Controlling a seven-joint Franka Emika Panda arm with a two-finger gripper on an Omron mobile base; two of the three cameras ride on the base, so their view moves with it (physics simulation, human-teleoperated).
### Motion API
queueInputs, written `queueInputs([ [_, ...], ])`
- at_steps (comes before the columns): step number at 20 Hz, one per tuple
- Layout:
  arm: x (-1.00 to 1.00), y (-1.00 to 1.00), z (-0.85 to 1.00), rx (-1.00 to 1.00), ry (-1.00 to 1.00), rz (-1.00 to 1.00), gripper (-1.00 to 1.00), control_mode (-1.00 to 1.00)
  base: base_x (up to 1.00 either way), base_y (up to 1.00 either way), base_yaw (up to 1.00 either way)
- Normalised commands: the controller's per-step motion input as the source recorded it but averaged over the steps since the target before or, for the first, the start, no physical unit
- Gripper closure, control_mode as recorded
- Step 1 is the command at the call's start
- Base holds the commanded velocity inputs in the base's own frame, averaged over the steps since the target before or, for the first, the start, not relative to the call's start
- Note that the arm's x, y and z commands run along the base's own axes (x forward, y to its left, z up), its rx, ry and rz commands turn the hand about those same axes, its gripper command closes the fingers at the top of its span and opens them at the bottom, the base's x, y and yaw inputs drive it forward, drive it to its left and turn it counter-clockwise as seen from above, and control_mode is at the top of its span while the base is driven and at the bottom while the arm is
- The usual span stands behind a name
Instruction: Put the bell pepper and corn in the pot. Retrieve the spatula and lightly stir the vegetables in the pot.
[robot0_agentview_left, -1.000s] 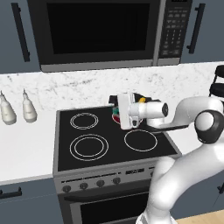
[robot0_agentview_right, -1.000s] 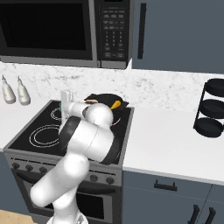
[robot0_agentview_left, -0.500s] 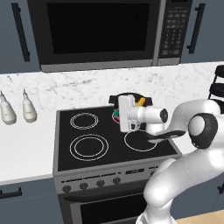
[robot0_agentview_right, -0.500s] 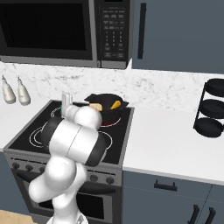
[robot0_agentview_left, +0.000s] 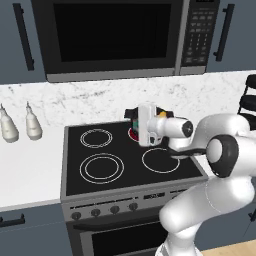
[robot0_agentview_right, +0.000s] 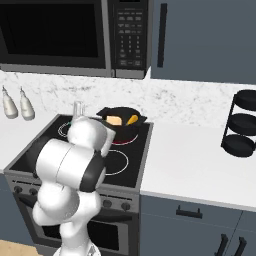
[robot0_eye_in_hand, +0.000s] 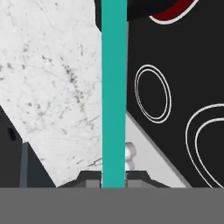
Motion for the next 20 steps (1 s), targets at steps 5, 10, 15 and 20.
queueInputs([
  [5, 0.64, -0.35, 0.1, 0.04, 0.02, 0.12, 1.0, -1.0, 0.0, 0.0, 0.0],
  [10, 0.75, -0.33, 0.16, 0.13, 0.03, 0.2, 1.0, -1.0, 0.0, 0.0, 0.0],
  [15, 0.67, -0.25, -0.07, 0.21, 0.07, 0.27, 1.0, -1.0, 0.0, 0.0, 0.0],
  [20, 0.79, -0.48, -0.09, 0.24, 0.03, 0.25, 1.0, -1.0, 0.0, 0.0, 0.0],
])
